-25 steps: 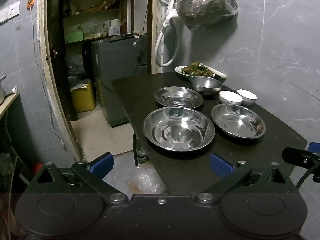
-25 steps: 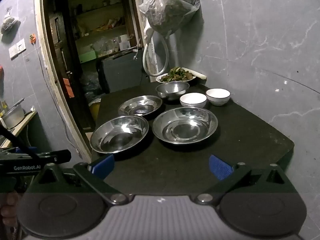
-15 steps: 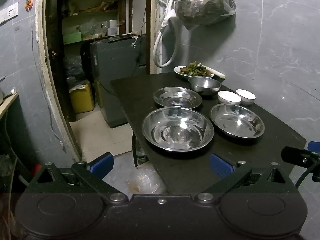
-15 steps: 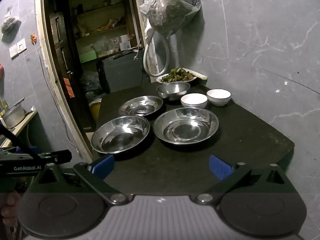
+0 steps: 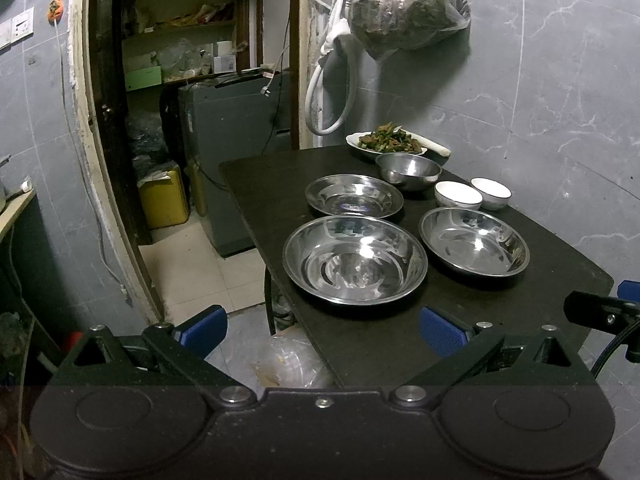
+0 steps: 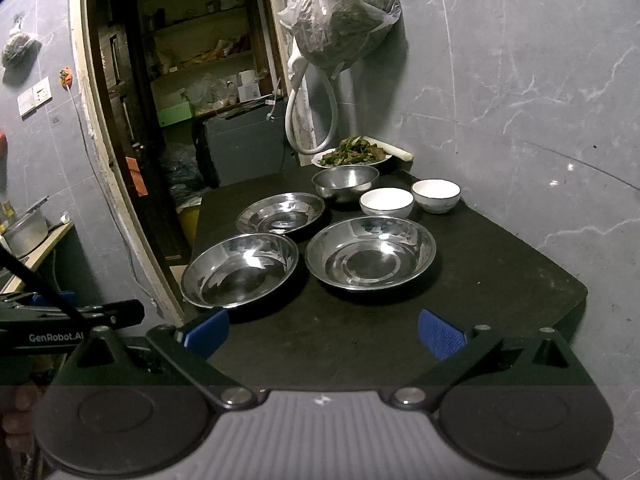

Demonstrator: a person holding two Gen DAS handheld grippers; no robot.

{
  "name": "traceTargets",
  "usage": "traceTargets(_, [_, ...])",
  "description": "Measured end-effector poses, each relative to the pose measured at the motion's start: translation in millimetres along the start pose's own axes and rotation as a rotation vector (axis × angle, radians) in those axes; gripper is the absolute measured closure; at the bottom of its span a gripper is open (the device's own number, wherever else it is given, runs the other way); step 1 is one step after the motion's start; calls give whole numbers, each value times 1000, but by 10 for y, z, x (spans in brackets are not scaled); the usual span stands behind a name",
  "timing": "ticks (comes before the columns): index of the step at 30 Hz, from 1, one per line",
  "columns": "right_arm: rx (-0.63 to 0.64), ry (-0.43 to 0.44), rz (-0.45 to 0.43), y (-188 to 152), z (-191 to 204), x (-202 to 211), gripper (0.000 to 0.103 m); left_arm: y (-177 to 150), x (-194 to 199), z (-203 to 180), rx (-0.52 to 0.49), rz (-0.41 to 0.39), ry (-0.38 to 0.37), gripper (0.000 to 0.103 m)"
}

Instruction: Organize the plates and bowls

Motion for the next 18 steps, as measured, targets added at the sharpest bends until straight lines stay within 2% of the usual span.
traceTargets(18, [0, 0, -2, 2, 6, 12, 0, -12, -5, -59, -4, 3, 1, 1])
Point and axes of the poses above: each gripper's, at about its wrist camera, not at the fingertips, and x roughly against the way its jaws point, z to its left, y to its top, the point moved 7 cm from there along -x, roughly the way its jaws point, and after that the axes turned 1 degree about -y, right-handed, at the moved point
